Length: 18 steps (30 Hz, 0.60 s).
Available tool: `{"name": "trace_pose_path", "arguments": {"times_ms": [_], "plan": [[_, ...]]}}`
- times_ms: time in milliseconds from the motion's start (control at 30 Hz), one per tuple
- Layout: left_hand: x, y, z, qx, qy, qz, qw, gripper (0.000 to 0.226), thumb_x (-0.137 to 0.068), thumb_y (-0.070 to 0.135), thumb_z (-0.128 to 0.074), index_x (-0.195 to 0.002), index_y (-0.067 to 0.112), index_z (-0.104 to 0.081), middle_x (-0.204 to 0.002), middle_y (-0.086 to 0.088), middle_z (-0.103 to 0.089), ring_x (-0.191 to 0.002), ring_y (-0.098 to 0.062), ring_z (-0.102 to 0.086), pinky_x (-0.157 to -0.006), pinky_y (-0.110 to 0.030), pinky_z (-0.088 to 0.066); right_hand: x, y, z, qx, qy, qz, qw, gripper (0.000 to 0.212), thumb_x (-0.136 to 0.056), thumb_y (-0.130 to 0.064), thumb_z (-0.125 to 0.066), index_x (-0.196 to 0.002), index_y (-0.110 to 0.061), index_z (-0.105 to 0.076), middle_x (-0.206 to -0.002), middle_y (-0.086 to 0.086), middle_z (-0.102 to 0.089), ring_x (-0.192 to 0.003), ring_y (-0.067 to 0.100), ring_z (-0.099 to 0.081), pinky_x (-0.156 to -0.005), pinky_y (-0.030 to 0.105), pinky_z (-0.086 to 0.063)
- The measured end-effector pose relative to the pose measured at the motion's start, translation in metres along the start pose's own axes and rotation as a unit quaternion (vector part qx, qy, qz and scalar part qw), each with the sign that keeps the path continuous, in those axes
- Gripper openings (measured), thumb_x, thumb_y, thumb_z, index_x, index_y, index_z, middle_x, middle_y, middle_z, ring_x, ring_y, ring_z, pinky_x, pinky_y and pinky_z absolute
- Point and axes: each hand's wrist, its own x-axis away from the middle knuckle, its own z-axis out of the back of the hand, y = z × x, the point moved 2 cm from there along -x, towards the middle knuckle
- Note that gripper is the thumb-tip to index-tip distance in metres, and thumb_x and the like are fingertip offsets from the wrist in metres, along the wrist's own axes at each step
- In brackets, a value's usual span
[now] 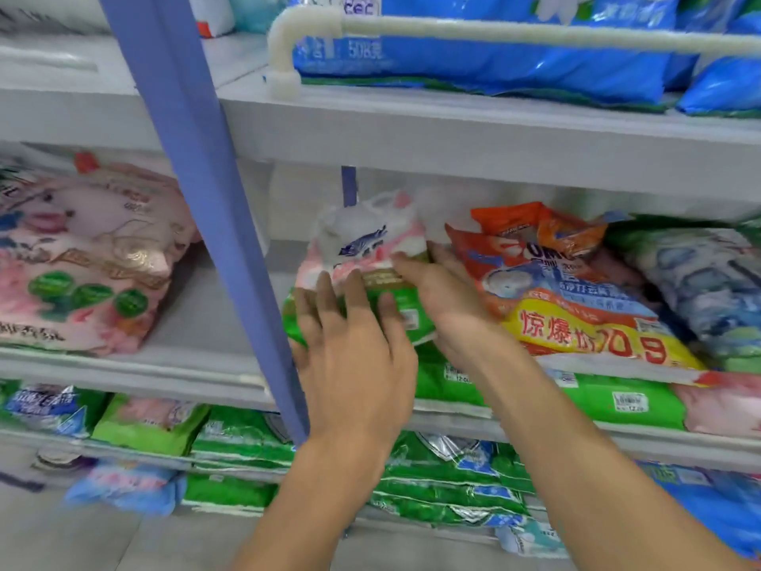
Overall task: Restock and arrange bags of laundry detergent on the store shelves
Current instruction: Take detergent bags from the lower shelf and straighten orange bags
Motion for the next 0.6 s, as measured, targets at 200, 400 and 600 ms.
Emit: {"name": "trace_pose_path", "arguments": {"times_ms": [200, 400, 600], "plan": [[-0.007, -0.03, -0.021, -0.031, 0.035, -0.039, 0.998, 0.059, -0.1, 0.037, -0.012, -0.151, 0.018, -0.037, -0.154, -0.014, -0.038, -0.143, -0.039, -0.028, -0.121, -0.047, -0.014, 0.0, 0.002, -0.034, 0.183, -0.035, -0.014, 0.982, 0.033, -0.102, -0.03, -0.046, -0.131, -0.017, -0.055, -0.125, 0.006, -0.064, -0.112, 0.023, -0.058, -0.087, 0.03, -0.039], [-0.011, -0.025, -0.023, -0.02, -0.001, 0.015, 1.0, 0.059, -0.099, 0.038, -0.012, -0.149, 0.019, -0.037, -0.163, -0.013, -0.025, -0.15, -0.038, -0.015, -0.118, -0.05, -0.011, 0.04, 0.002, -0.004, 0.342, -0.009, 0.041, 0.939, 0.032, -0.101, -0.047, -0.047, -0.107, -0.019, -0.062, -0.11, 0.007, -0.068, -0.105, 0.027, -0.061, -0.084, 0.033, -0.046], [-0.016, -0.016, -0.019, -0.004, -0.021, 0.014, 1.0, 0.059, -0.095, 0.031, -0.021, -0.146, 0.014, -0.044, -0.161, -0.008, -0.035, -0.151, -0.034, -0.023, -0.122, -0.061, -0.012, 0.112, -0.006, 0.058, 0.278, 0.018, 0.121, 0.953, 0.028, -0.095, -0.033, -0.065, -0.115, -0.05, -0.058, -0.11, -0.029, -0.058, -0.105, -0.002, -0.06, -0.091, 0.022, -0.05]]}}
